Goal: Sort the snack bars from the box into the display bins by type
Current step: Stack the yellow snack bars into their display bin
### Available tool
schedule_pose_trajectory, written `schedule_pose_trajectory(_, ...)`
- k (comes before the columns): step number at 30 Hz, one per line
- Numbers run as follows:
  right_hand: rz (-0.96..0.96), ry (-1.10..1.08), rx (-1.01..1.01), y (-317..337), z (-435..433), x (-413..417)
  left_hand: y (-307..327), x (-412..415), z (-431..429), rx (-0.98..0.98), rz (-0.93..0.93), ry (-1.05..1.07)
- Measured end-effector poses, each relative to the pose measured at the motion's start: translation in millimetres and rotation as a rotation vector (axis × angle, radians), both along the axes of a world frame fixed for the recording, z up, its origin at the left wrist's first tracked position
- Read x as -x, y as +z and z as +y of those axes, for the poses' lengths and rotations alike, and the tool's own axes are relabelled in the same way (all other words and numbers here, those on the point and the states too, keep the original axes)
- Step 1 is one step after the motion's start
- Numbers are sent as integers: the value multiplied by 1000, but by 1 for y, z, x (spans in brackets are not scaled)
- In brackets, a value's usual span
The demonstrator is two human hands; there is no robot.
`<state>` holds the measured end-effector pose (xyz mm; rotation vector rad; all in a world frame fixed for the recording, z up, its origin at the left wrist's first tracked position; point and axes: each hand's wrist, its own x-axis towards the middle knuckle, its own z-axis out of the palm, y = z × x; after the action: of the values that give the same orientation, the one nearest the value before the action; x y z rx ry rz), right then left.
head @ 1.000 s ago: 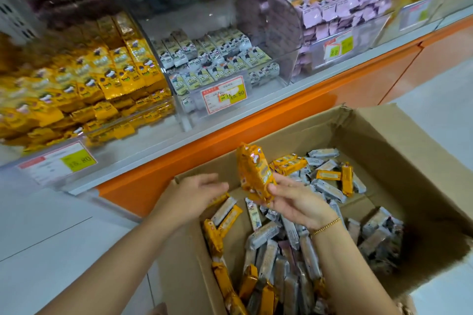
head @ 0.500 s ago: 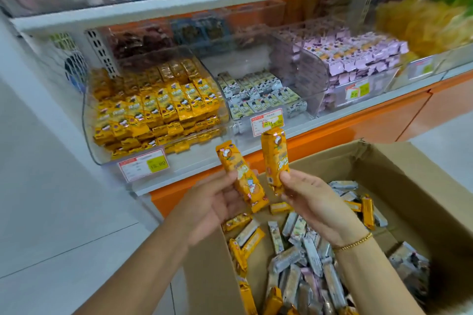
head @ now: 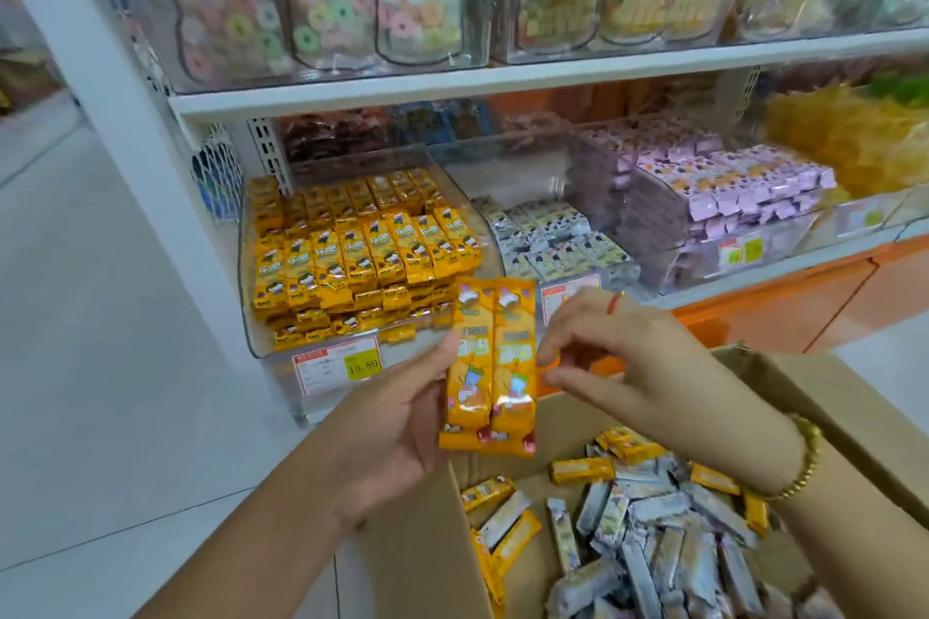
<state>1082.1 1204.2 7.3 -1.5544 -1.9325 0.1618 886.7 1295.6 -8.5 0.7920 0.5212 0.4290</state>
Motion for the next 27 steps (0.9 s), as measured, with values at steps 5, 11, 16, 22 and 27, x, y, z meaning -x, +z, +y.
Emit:
schedule_pose_trajectory(5, -276, 279, 123, 43, 37, -8, 8, 8, 6, -62, 80, -109)
schedule_pose_trajectory(11, -317, 385, 205, 49, 72, -5, 16, 18, 23, -156, 206, -89)
schedule_pose_trajectory(16, -259, 98, 13, 42, 111, -5, 18, 35, 51, -356, 247, 394)
schedule_pose_trajectory(22, -156, -251, 88, 28, 218, 44, -15, 61, 68, -1402, 1011, 404)
schedule_pose_trajectory(27, -139, -388, 257, 10, 292, 82, -21, 63, 77, -1469, 988, 396)
